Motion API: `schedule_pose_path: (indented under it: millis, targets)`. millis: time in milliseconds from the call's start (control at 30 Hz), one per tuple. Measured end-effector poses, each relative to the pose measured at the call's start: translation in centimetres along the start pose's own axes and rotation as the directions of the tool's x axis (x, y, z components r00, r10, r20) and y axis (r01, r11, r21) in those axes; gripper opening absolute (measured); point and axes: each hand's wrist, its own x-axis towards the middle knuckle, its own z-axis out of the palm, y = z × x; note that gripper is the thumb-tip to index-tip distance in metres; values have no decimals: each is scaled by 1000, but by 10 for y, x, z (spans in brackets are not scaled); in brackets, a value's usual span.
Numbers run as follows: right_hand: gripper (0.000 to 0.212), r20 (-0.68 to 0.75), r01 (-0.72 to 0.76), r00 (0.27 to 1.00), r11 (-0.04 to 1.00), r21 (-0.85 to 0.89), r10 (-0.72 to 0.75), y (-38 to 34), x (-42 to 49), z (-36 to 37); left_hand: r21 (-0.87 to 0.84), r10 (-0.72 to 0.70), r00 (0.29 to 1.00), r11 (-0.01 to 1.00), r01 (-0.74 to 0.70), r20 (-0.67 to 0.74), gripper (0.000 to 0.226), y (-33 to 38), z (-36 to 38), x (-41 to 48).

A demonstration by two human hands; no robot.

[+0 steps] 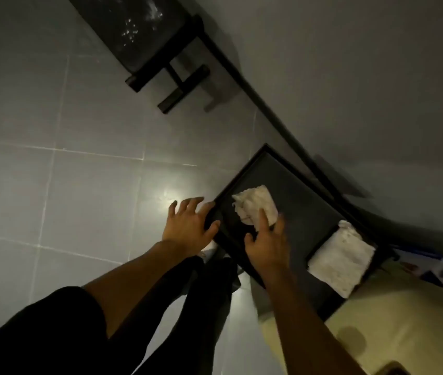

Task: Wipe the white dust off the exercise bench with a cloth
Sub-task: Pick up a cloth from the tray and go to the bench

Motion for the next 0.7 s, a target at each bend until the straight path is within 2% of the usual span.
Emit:
schedule_pose_path:
  millis: [100, 200, 333, 433, 567, 700]
  targets:
    - [79, -66, 142, 985, 972, -187, -157, 8, 45, 17, 27, 7, 999, 1000, -6, -35, 77, 1, 9, 19]
    - [83, -47, 182, 977, 932, -315, -207, 3, 78, 32, 25, -30, 998, 999, 31, -47, 75, -7, 17, 28]
    - [53, -62, 259, 943, 839, -478, -327, -7, 85, 24, 30, -55, 998, 998, 56, -30, 71, -21, 13, 28]
    - [50, -47, 323, 931, 880, -349, -361, -20, 69, 6, 33, -64, 997, 997, 65, -40, 66, -23, 0, 22]
    - [39, -72, 433, 885, 870, -235, -460, -52, 25, -37, 3, -84, 995, 996, 84, -58, 65, -18, -42, -2]
    - [38, -67, 402, 907, 902, -160, -416, -90, -24, -90, -59, -128, 987, 991, 123, -93, 64, -22, -92, -44]
